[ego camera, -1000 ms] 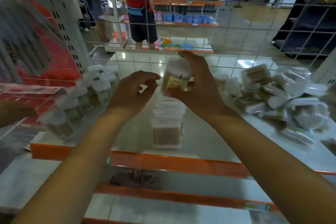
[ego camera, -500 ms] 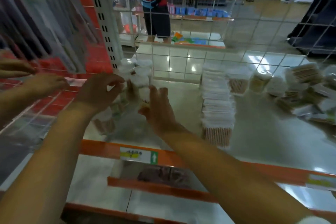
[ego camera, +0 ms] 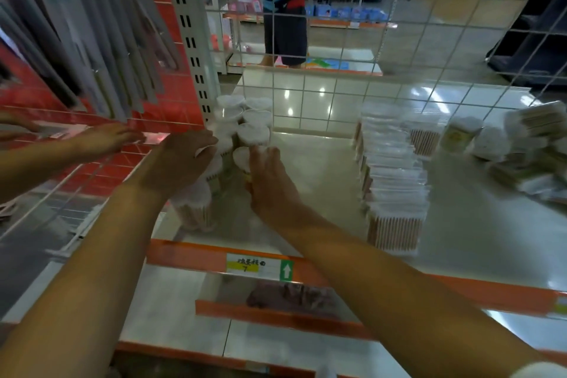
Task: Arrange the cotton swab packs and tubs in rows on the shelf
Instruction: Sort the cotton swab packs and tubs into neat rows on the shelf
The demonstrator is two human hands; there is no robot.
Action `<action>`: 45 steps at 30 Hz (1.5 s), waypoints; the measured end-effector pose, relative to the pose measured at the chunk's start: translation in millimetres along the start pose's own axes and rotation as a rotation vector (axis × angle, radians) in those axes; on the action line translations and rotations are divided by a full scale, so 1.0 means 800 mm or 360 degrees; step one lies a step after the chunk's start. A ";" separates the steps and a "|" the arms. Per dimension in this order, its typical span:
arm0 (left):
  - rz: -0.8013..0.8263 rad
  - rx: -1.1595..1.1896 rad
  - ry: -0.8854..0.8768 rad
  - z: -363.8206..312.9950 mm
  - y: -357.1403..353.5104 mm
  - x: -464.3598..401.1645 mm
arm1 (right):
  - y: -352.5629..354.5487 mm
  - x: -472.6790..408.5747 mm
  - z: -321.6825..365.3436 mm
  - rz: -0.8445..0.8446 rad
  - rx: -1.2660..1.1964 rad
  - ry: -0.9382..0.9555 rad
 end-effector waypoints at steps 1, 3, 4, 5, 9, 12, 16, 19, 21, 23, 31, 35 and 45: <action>-0.0005 -0.0010 -0.0015 -0.002 0.001 0.001 | 0.000 -0.002 0.001 0.0013 0.0044 -0.0002; -0.0019 -0.0022 -0.0040 -0.007 0.001 0.003 | 0.001 -0.005 0.003 0.0037 0.0109 0.0004; -0.0023 -0.0018 -0.0039 -0.008 0.001 0.003 | 0.002 -0.007 0.004 0.0039 0.0123 0.0013; -0.0020 -0.0016 -0.0033 -0.007 0.000 0.003 | 0.003 -0.008 0.005 0.0040 0.0132 0.0015; -0.0002 -0.0037 -0.0034 -0.006 0.000 0.004 | 0.004 -0.012 0.010 0.0021 0.0163 -0.0044; 0.0008 -0.0055 -0.0049 -0.012 0.004 0.007 | 0.006 -0.015 0.011 -0.0006 0.0211 -0.0066; 0.0014 -0.0081 -0.0059 -0.012 0.003 0.008 | 0.007 -0.018 0.011 -0.0018 0.0246 -0.0090; -0.0003 -0.0079 -0.0061 -0.008 0.000 0.007 | 0.007 -0.019 0.010 -0.0001 0.0216 -0.0121; -0.0021 -0.0072 -0.0063 -0.006 0.000 0.005 | 0.008 -0.020 0.009 0.0008 0.0206 -0.0134; -0.0039 -0.0076 -0.0083 -0.007 0.001 0.005 | 0.008 -0.020 0.008 0.0018 0.0224 -0.0134; 0.0023 -0.0056 -0.0025 -0.001 0.001 -0.002 | 0.017 -0.013 0.010 0.0023 0.0349 -0.0132; 0.0006 -0.0072 -0.0063 -0.027 0.005 -0.002 | 0.034 -0.009 0.017 0.0081 0.0460 -0.0034; 0.0093 -0.0071 -0.0312 -0.130 -0.025 -0.006 | 0.113 0.012 -0.005 0.0075 0.0284 0.0031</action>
Point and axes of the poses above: each hand's wrist, its own x-axis away from the middle knuckle, its own y-axis out of the back of the hand, z = x × y, the point moved 8 cm from there along -x, towards the middle knuckle, and after that the axes turned 7 degrees about -z, right-handed, at the moved point
